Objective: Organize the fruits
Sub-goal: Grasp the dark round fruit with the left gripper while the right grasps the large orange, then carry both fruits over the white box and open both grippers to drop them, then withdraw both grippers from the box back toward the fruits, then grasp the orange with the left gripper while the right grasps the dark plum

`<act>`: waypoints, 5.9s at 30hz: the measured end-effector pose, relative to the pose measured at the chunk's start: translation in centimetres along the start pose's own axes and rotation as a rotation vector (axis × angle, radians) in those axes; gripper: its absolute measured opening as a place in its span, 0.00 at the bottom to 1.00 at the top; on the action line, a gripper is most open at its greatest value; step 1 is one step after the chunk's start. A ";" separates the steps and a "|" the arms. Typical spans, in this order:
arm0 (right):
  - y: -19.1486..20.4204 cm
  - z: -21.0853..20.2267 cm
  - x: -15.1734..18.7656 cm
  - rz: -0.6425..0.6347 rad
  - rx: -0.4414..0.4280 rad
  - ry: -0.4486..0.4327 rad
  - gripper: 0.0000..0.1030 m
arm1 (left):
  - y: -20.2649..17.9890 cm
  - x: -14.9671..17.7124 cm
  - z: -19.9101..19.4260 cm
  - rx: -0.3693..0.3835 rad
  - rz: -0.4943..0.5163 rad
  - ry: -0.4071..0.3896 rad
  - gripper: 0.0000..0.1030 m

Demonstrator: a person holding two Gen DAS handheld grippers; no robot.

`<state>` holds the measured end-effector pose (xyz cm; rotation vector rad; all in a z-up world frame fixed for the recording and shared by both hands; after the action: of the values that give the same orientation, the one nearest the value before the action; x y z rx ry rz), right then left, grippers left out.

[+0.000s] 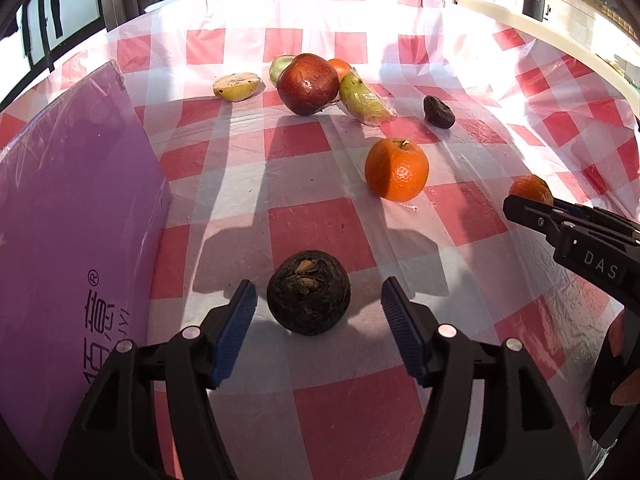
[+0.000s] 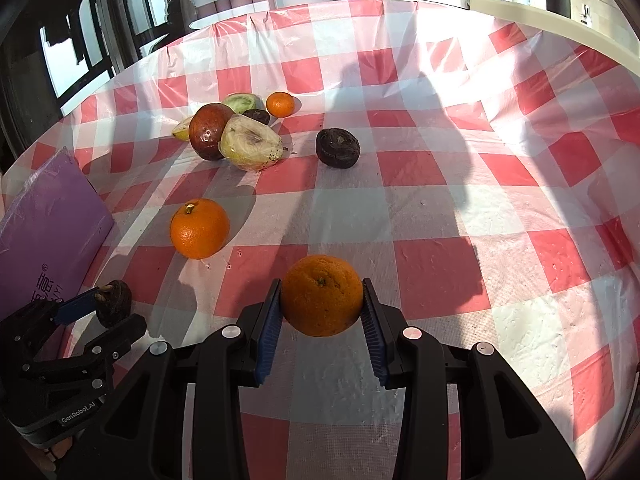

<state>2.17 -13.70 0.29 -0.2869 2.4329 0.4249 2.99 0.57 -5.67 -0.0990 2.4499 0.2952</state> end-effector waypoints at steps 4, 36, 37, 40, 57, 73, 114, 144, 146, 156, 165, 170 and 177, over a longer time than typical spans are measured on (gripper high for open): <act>0.0 0.0 0.0 0.001 -0.002 0.001 0.37 | 0.2 0.2 -0.4 -0.016 -0.006 -0.012 0.38; 12.7 -10.3 -1.0 -0.072 -0.364 -0.416 0.37 | 9.8 0.3 -18.3 -0.097 -0.260 -0.456 0.38; 13.8 -10.3 -0.8 -0.093 -0.373 -0.410 0.37 | 10.5 0.5 -18.6 -0.112 -0.265 -0.460 0.38; 17.2 -10.0 -0.2 -0.150 -0.410 -0.384 0.37 | 12.5 1.2 -19.3 -0.152 -0.288 -0.471 0.38; 33.1 -3.6 1.0 -0.518 -0.382 -0.111 0.38 | 25.6 6.3 -15.8 -0.315 -0.482 -0.254 0.38; 33.4 3.0 4.1 -0.754 -0.109 0.297 0.56 | 25.1 8.8 -9.2 -0.205 -0.284 0.192 0.38; -2.1 -5.2 -0.5 0.204 -0.092 -0.283 0.84 | -1.3 -5.1 -6.6 0.091 -0.137 -0.234 0.96; -3.6 4.9 -7.1 0.115 0.007 -0.049 0.75 | -4.7 -7.1 4.4 0.204 -0.095 -0.008 0.43; -3.7 6.5 -7.9 0.115 0.000 -0.014 0.69 | -4.6 -7.1 4.5 0.219 -0.107 -0.007 0.43; -3.1 10.1 -10.6 0.063 0.035 0.039 0.61 | -4.6 -7.1 4.5 0.211 -0.102 -0.007 0.44; -3.5 9.2 -10.4 0.042 0.149 0.016 0.37 | -4.5 -7.0 4.3 0.219 -0.107 -0.011 0.44; -3.6 6.9 -9.4 0.141 0.044 -0.071 0.37 | -4.5 -7.0 4.3 0.223 -0.107 -0.011 0.44; -3.1 3.9 -7.5 0.216 0.017 -0.163 0.37 | -4.2 -7.1 4.1 0.250 -0.137 -0.013 0.43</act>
<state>11.10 -14.40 1.45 0.0193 2.3132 0.5013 11.62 -2.52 -5.17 -0.1542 2.4317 -0.0708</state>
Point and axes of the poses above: each gripper's, at about its wrist camera, not at the fingertips, and z roughly the way its jaws point, y to its left, x to its underside, the point moved 8 cm from there along z, roughly the way its jaws point, and after that the axes turned 12 degrees about -x, right-handed, at the moved point
